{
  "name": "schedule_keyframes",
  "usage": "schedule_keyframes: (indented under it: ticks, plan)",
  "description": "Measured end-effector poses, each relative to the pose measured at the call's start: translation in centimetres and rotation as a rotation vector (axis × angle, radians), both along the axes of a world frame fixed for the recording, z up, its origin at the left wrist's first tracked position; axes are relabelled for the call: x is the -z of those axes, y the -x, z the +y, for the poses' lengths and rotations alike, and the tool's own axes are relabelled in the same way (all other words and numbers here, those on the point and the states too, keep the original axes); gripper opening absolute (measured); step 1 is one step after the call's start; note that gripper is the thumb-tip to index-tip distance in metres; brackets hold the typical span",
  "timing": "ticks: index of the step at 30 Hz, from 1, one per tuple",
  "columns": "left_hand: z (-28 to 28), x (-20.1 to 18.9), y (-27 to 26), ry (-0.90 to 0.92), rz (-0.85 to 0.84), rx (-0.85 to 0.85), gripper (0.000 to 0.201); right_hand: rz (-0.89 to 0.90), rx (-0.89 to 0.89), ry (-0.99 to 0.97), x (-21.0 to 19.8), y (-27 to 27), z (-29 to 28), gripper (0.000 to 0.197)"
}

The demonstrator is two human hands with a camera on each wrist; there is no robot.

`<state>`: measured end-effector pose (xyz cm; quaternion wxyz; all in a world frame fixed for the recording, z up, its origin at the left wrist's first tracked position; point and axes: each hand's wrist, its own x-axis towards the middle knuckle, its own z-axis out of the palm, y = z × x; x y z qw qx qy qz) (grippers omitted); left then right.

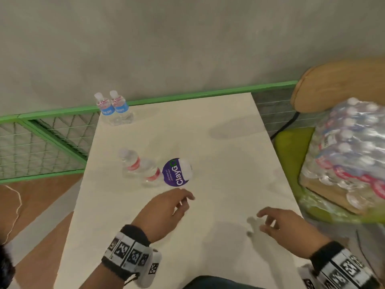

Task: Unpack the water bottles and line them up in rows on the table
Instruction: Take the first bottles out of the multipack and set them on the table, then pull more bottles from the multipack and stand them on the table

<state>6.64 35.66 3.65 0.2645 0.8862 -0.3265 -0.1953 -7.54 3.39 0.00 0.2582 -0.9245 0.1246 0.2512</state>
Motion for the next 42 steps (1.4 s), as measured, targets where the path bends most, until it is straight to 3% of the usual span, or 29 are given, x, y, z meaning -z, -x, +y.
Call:
schedule_keyframes:
  ticks: [4, 7, 10, 14, 18, 24, 29, 31, 33, 36, 40, 42]
  plan:
    - [-10.3, 3.5, 2.8, -0.309, 0.132, 0.348, 0.027, 0.153, 0.169, 0.048, 0.7, 5.7, -6.2, 0.028]
    - [-19.1, 4.9, 5.1, -0.351, 0.163, 0.495, 0.03, 0.168, 0.314, 0.109, 0.8, 8.3, -11.0, 0.025]
    - [-27.0, 6.0, 6.3, -0.307, 0.149, 0.596, 0.031, 0.056, 0.519, 0.177, 1.0, 9.4, -16.2, 0.034]
    - [-35.8, 6.3, 7.5, -0.12, 0.105, 0.566, 0.034, -0.144, 0.682, 0.171, 0.5, 9.5, -21.1, 0.056]
    - [-41.9, 5.8, 8.2, 0.089, 0.076, 0.352, 0.061, -0.296, 0.83, 0.224, 0.0, 8.9, -23.9, 0.052]
    - [-45.3, 6.7, 8.8, 0.045, 0.0, 0.249, 0.082, -0.263, 1.039, -0.033, 2.0, 8.4, -26.4, 0.059]
    - [-47.1, 6.6, 8.9, -0.001, -0.044, 0.199, 0.08, -0.359, 1.085, -0.229, 4.1, 6.9, -27.5, 0.028]
    - [-47.8, 7.0, 8.6, -0.024, -0.061, 0.21, 0.086, -0.374, 1.107, -0.268, 4.9, 6.9, -28.0, 0.023]
    - [-48.5, 7.3, 8.1, -0.056, -0.065, 0.213, 0.076, -0.377, 1.128, -0.302, 5.4, 7.2, -28.4, 0.025]
    - [-49.2, 7.7, 7.8, -0.106, -0.13, 0.201, 0.049, -0.412, 1.163, -0.424, 4.7, 7.9, -27.4, 0.009]
    - [-49.3, 8.4, 8.1, 0.021, -0.115, 0.17, 0.058, -0.404, 1.22, -0.471, 5.2, 9.6, -25.4, 0.024]
    - [-49.1, 8.8, 8.3, 0.057, -0.075, 0.178, 0.06, -0.344, 1.235, -0.496, 4.9, 10.4, -25.1, 0.022]
